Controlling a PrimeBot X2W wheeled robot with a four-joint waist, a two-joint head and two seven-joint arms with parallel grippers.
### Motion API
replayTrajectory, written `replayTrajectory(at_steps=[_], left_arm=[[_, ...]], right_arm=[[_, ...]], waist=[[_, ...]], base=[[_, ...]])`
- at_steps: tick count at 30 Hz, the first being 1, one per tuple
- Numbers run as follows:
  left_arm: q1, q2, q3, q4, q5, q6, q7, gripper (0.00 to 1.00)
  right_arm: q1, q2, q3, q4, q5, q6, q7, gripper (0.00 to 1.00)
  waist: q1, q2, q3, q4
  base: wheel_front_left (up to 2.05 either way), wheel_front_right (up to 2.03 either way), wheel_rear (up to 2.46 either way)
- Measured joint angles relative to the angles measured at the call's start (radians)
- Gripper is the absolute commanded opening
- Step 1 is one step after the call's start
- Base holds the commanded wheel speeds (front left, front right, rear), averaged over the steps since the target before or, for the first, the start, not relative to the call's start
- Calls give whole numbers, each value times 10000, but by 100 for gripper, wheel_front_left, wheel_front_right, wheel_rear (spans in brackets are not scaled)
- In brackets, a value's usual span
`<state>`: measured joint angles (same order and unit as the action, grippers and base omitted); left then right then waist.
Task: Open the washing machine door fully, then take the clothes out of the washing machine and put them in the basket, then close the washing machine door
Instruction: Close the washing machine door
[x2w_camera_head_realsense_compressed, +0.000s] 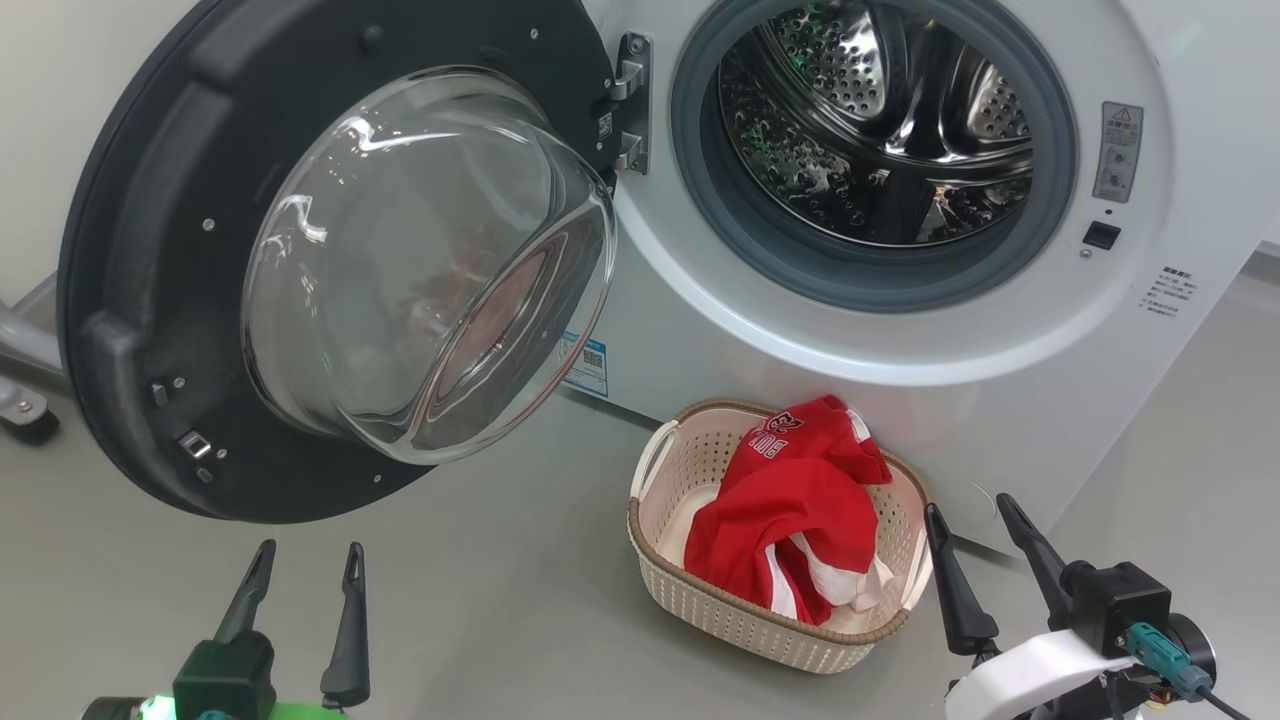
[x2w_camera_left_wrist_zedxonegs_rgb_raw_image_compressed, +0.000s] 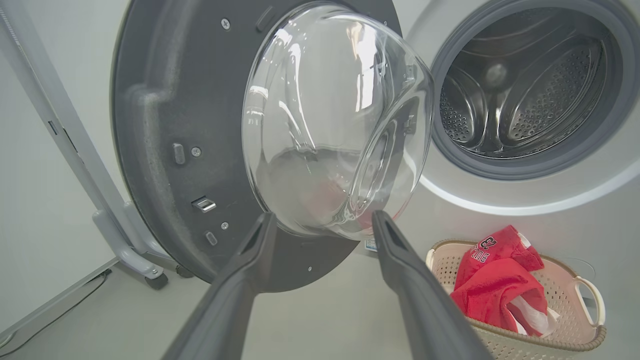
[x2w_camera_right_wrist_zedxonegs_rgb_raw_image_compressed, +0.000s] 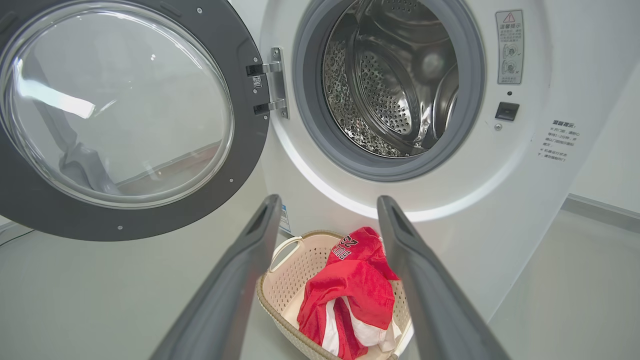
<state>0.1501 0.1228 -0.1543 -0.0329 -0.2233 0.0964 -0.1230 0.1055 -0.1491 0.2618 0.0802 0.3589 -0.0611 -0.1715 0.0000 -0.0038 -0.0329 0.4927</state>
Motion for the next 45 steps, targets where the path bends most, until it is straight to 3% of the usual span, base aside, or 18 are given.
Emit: replayTrajectory(at_steps=[11,14,16,17,32,39,45], left_arm=[[100,-10,104,-102,-46,40,-2,100],[109,-12,157,-102,-54,42,-2,45],[117,-12,188,-109,-54,42,-4,39],[121,-12,198,-113,-54,42,-4,0],[129,-119,284,-397,-464,35,-167,0],[118,-709,527,-913,-3101,-765,-374,0],[73,-780,1076,-1567,-6071,-1603,-453,0]], right_arm=[[-1,4,35,-8,-2,13,19,100],[-2,2,35,-8,-2,12,82,100],[-2,0,36,-12,-2,12,90,100],[-3,0,38,-12,-4,12,90,100],[-20,-19,33,-21,-17,12,92,100],[-39,-23,27,-42,-17,12,119,100],[-40,-33,2,-59,-17,8,121,100]], waist=[[0,0,5,97],[0,0,21,101],[0,0,37,104],[0,0,45,105],[0,0,111,117],[0,0,130,126],[0,0,154,135]], base=[[0,0,0],[0,0,0],[0,0,0],[0,0,0],[0,0,0],[0,0,0],[0,0,0]])
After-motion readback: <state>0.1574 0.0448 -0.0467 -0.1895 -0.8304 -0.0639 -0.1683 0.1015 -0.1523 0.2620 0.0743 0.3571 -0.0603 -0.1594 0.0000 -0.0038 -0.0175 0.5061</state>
